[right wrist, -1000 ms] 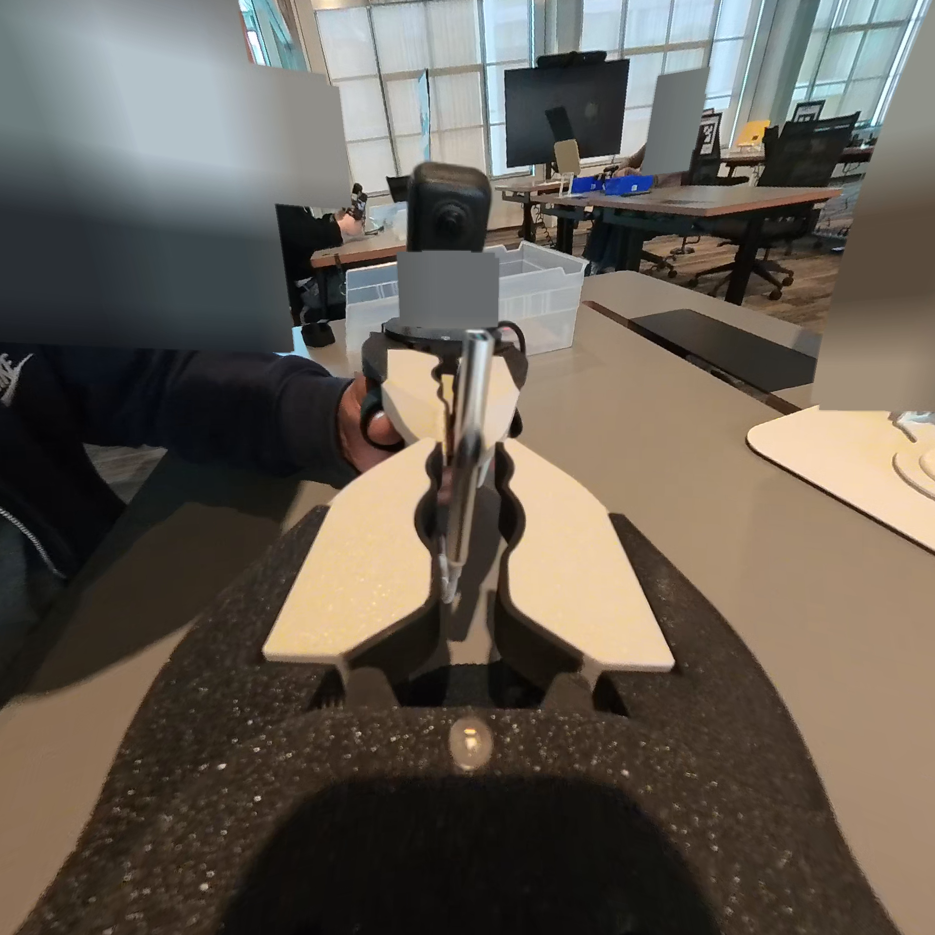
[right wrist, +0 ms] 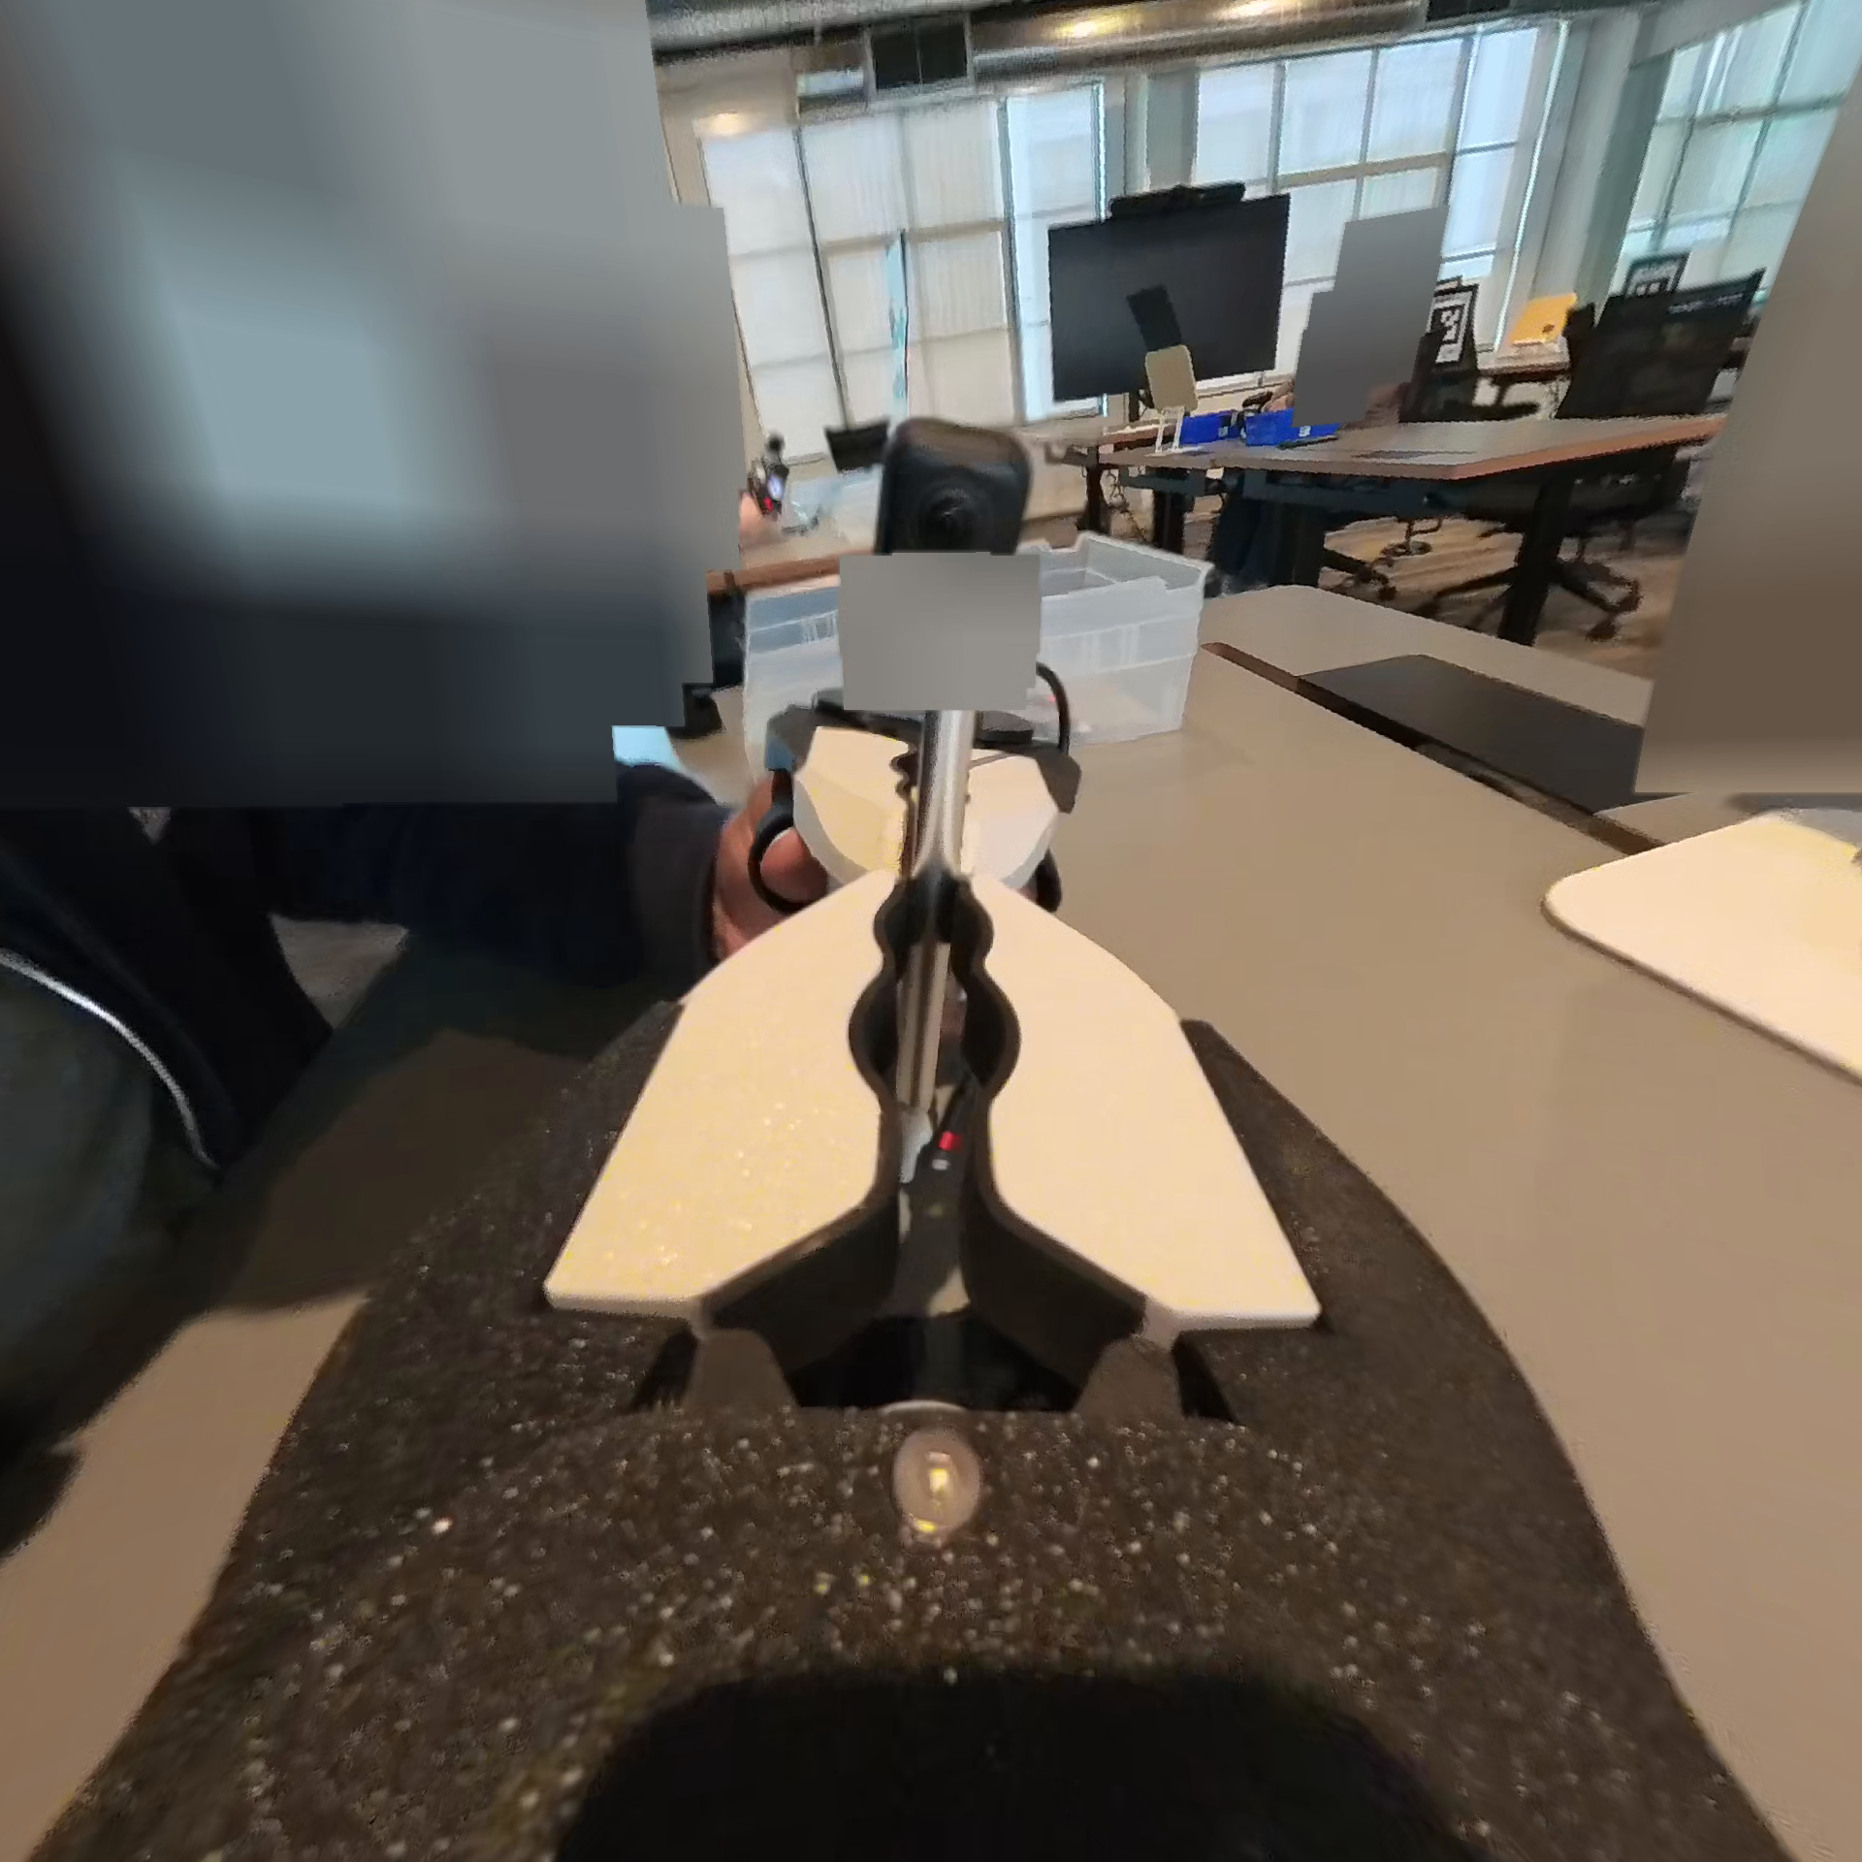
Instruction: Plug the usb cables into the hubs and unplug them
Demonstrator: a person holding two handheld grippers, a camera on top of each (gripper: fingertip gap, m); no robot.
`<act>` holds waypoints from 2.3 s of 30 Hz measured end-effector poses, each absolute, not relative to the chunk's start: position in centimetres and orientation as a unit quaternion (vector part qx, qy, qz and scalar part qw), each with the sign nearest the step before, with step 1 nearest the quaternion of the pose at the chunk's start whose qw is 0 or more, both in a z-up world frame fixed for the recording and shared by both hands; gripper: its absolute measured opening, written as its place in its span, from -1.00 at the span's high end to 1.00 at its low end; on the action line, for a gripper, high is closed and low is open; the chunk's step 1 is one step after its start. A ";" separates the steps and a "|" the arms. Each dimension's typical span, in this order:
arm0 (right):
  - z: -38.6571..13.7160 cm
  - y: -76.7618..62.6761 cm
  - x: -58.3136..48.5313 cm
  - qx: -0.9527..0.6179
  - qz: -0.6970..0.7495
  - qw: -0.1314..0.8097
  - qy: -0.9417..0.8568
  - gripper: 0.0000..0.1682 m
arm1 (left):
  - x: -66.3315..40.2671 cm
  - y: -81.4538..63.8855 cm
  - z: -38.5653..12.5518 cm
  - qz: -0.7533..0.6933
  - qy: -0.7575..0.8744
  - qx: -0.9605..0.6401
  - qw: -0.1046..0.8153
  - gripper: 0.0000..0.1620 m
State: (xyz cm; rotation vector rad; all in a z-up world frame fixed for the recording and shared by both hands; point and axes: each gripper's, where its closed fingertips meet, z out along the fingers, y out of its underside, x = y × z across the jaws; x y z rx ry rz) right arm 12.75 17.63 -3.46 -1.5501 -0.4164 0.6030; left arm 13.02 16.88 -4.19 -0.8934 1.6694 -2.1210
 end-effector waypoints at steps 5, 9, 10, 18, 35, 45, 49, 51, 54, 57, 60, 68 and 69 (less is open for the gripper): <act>-2.5 17.5 20.0 -0.644 0.317 0.696 -0.011 0.92 | 12.5 24.7 -2.4 -0.756 0.485 -0.361 0.252 0.91; -2.4 17.6 16.8 -0.664 0.283 0.688 -0.080 0.92 | 12.9 22.6 -2.9 -0.729 0.534 -0.343 0.257 0.91; -2.5 17.5 16.4 -0.666 0.279 0.686 -0.090 0.92 | 13.0 22.3 -3.3 -0.725 0.539 -0.346 0.252 0.92; 5.0 14.5 19.4 -0.676 0.098 0.719 -0.126 0.92 | 13.1 20.6 -4.2 -0.698 0.585 -0.320 0.260 0.92; -6.9 2.7 45.3 -0.882 -0.363 0.212 -0.212 0.92 | 13.2 20.5 -4.3 -0.693 0.584 -0.324 0.270 0.92; -10.8 2.0 45.4 -0.928 -0.285 0.150 -0.189 0.80 | 13.1 20.6 -4.2 -0.698 0.583 -0.323 0.262 0.92; -10.3 1.8 45.7 -0.931 -0.286 0.158 -0.164 0.61 | 13.2 20.5 -4.3 -0.697 0.585 -0.323 0.261 0.92; -9.8 1.8 45.7 -0.930 -0.289 0.164 -0.159 0.50 | 13.2 20.5 -4.3 -0.696 0.587 -0.322 0.261 0.92; -9.0 1.7 45.7 -0.923 -0.303 0.176 -0.158 0.48 | 13.2 20.4 -4.4 -0.693 0.591 -0.321 0.260 0.92; -7.8 1.6 45.5 -0.914 -0.319 0.197 -0.158 0.47 | 13.2 20.3 -4.5 -0.691 0.593 -0.321 0.261 0.92; -7.2 1.3 44.4 -0.913 -0.306 0.213 -0.166 0.44 | 13.3 20.3 -4.5 -0.688 0.594 -0.323 0.265 0.92; -1.5 0.3 40.3 -0.882 -0.200 0.414 -0.100 0.32 | 13.7 19.8 -4.5 -0.659 0.610 -0.336 0.283 0.92; 0.1 -0.5 39.4 -0.860 -0.193 0.465 -0.086 0.34 | 13.9 19.5 -3.9 -0.655 0.614 -0.337 0.284 0.92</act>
